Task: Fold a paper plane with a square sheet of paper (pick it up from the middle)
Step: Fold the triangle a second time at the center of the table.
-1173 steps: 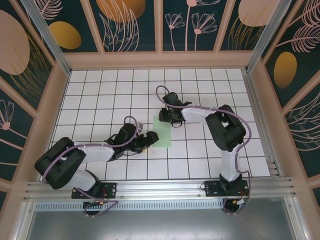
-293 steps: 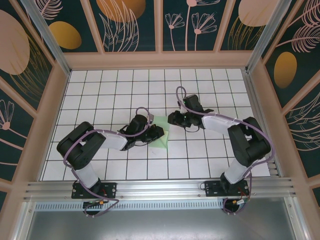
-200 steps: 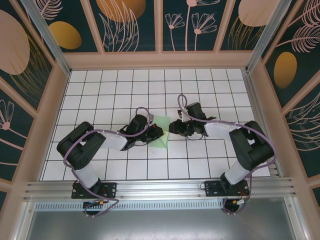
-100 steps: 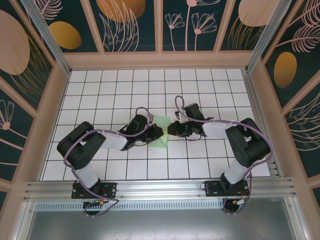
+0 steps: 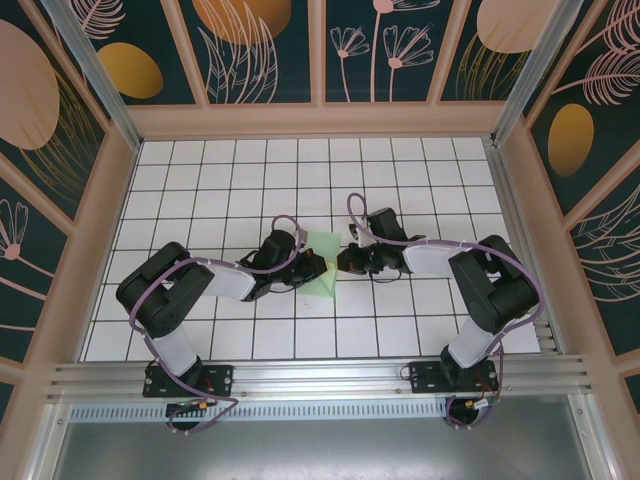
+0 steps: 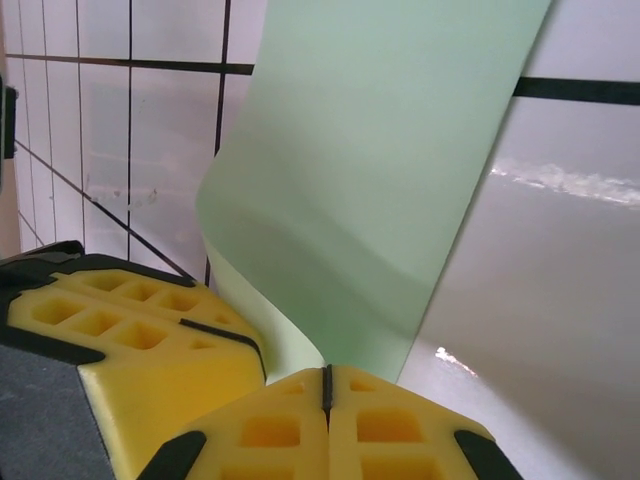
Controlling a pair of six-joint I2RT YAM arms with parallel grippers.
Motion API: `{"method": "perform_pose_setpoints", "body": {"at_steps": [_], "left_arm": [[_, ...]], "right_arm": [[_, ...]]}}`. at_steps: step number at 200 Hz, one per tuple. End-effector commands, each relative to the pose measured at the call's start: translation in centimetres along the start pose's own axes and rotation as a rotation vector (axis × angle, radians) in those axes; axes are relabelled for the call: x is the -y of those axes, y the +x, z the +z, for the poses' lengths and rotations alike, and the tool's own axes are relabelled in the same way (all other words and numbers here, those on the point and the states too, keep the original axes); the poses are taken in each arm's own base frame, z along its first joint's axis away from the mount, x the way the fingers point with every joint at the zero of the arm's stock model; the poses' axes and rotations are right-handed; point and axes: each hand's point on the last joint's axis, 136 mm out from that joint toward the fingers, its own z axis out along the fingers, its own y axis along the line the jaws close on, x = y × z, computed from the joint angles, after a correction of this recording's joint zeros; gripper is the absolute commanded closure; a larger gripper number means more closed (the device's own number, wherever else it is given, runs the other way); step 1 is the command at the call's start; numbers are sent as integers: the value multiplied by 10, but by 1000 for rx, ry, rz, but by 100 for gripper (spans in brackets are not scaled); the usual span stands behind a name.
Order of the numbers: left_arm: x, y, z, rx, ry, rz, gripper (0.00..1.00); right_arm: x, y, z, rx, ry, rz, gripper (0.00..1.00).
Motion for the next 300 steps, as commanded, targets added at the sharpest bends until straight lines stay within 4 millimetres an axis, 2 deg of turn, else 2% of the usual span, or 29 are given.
{"method": "perform_pose_setpoints", "body": {"at_steps": [1,30,124,300], "left_arm": [[18,-3,-4,10,52,30,92],[15,-3,-4,8,31,44,88],[16,-1,6,-33,43,54,86],[3,3,15,-67,-8,52,88]], "right_arm": [[0,-14,1,36,22,-26,98],[5,-17,1,40,41,-21,98],[13,-19,8,27,80,-17,98],[24,-17,13,11,119,6,97]]}}
